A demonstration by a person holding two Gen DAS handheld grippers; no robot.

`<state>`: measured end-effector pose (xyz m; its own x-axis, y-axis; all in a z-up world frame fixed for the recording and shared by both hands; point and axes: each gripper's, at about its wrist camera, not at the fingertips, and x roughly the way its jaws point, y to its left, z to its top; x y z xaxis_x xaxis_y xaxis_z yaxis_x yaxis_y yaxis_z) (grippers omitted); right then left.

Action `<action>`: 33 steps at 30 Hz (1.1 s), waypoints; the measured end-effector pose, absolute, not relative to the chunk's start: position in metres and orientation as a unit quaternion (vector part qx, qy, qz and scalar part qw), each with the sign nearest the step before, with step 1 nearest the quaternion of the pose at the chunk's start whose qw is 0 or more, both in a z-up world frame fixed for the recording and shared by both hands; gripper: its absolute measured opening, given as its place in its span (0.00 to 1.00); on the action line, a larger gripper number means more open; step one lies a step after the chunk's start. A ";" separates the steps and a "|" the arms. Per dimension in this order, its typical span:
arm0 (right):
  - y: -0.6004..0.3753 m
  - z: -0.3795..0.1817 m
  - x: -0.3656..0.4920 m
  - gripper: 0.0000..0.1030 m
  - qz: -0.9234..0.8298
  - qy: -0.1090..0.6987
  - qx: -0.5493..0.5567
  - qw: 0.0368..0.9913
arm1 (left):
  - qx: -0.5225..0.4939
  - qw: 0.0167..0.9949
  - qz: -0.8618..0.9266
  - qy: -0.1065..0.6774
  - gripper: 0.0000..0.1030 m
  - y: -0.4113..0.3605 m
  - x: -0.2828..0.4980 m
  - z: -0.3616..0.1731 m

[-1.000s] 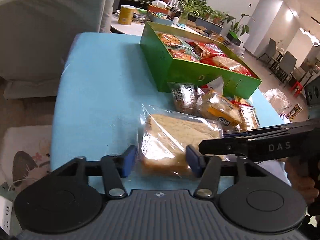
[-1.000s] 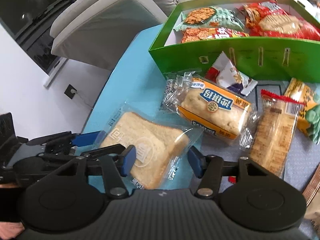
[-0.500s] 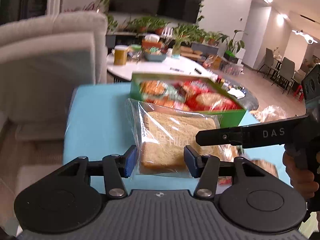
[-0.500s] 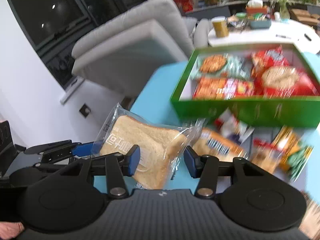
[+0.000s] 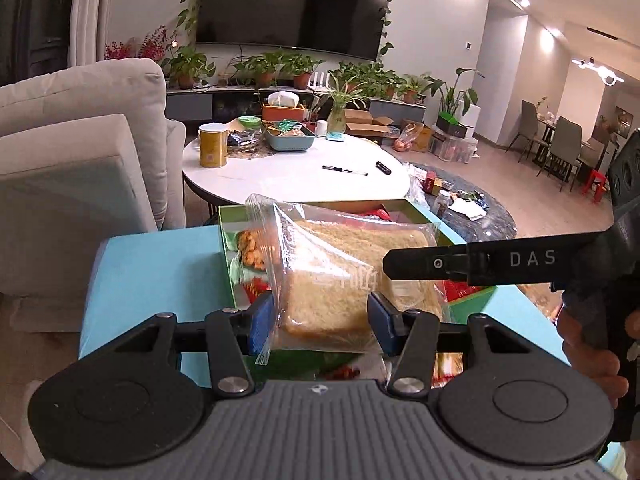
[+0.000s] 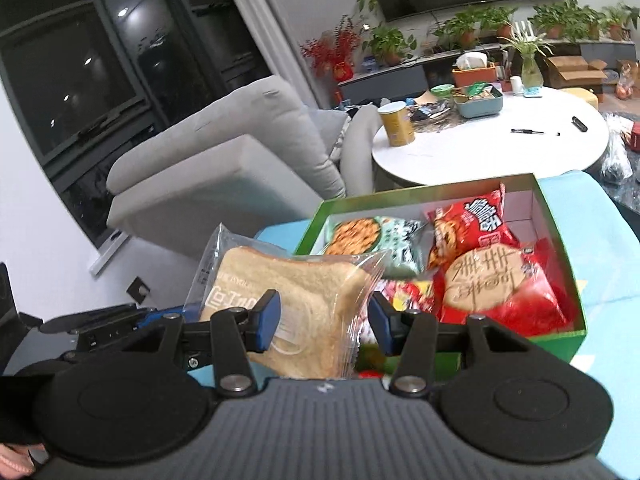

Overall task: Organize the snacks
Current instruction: 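Lower the sliced bread into the green box and open the gripper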

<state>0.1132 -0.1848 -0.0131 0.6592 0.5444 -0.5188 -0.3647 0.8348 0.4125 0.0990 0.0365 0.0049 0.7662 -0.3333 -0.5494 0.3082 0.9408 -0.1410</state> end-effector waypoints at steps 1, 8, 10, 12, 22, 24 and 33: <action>-0.185 -0.014 0.119 0.64 0.252 0.328 0.140 0.900 | -0.022 0.939 -0.169 0.297 0.46 0.035 0.104 0.004; -0.189 -0.018 0.148 0.64 0.247 0.325 0.138 0.902 | -0.025 0.939 -0.160 0.304 0.46 0.030 0.132 -0.005; -0.189 -0.021 0.153 0.64 0.247 0.328 0.137 0.902 | -0.024 0.937 -0.160 0.308 0.46 0.029 0.138 -0.008; -0.189 -0.023 0.159 0.64 0.246 0.331 0.138 0.900 | -0.022 0.936 -0.159 0.312 0.46 0.028 0.143 -0.011; -0.190 -0.038 0.173 0.64 0.244 0.350 0.133 0.895 | -0.020 0.929 -0.154 0.335 0.46 0.027 0.154 -0.028; -0.190 -0.039 0.174 0.64 0.243 0.352 0.131 0.894 | -0.018 0.928 -0.154 0.338 0.46 0.027 0.154 -0.030; -0.192 -0.043 0.175 0.64 0.228 0.358 0.125 0.897 | -0.015 0.928 -0.159 0.336 0.46 0.027 0.151 -0.030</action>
